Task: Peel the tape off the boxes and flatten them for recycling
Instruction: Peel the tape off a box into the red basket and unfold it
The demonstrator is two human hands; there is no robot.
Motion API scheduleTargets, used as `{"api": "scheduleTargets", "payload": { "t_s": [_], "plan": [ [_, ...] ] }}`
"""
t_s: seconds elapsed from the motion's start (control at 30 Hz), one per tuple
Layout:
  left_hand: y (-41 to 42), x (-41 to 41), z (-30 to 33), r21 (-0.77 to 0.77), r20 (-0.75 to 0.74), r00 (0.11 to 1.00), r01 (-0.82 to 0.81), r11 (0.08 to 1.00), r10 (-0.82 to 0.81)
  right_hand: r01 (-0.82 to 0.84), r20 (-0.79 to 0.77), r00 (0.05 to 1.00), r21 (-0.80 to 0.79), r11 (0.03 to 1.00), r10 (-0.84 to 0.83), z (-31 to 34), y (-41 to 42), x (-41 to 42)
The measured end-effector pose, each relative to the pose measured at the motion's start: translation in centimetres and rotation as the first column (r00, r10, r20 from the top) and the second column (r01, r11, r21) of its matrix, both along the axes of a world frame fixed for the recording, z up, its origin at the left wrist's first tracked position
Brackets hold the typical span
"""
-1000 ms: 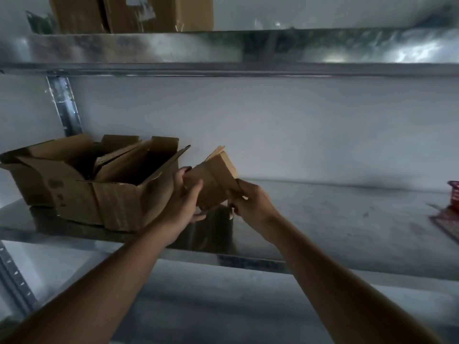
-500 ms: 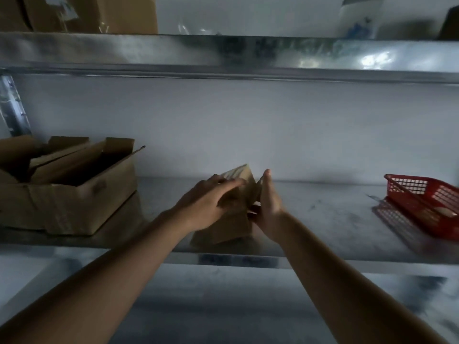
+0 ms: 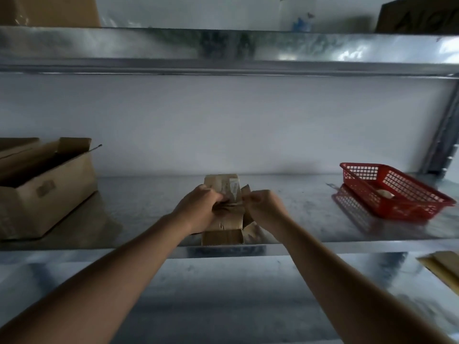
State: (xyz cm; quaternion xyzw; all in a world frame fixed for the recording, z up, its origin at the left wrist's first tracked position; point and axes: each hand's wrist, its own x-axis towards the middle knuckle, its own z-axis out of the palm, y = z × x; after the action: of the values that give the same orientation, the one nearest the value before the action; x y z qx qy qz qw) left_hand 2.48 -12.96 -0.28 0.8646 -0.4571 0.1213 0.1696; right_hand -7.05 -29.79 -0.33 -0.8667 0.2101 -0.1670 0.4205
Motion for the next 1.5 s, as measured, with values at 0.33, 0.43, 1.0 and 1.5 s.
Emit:
{"api": "scheduleTargets", "payload": {
  "t_s": [0.33,0.43,1.0,1.5],
  "plan": [
    [-3.3,-0.8,-0.3,-0.037,-0.026,0.996,-0.089,0.995,0.088,-0.117,0.009,0.991,-0.443,0.889,0.135,-0.4,-3.4,-2.4],
    [-3.6,-1.1,-0.1,-0.061,-0.046,0.997,-0.06,0.996,0.058,-0.09,0.012,0.993,-0.574,0.814,0.118,-0.5,-4.0,-2.3],
    [-4.1,1.0,2.1,0.089,-0.247,0.969,0.03,0.996,-0.007,-0.044,0.117,0.982,-0.624,0.78,0.149,-2.4,-5.9,-2.1],
    [-4.4,4.3,1.6,-0.042,-0.451,0.878,0.16,0.986,-0.161,0.024,0.172,0.935,-0.904,0.428,0.311,-1.9,-6.3,-3.0]
  ]
}}
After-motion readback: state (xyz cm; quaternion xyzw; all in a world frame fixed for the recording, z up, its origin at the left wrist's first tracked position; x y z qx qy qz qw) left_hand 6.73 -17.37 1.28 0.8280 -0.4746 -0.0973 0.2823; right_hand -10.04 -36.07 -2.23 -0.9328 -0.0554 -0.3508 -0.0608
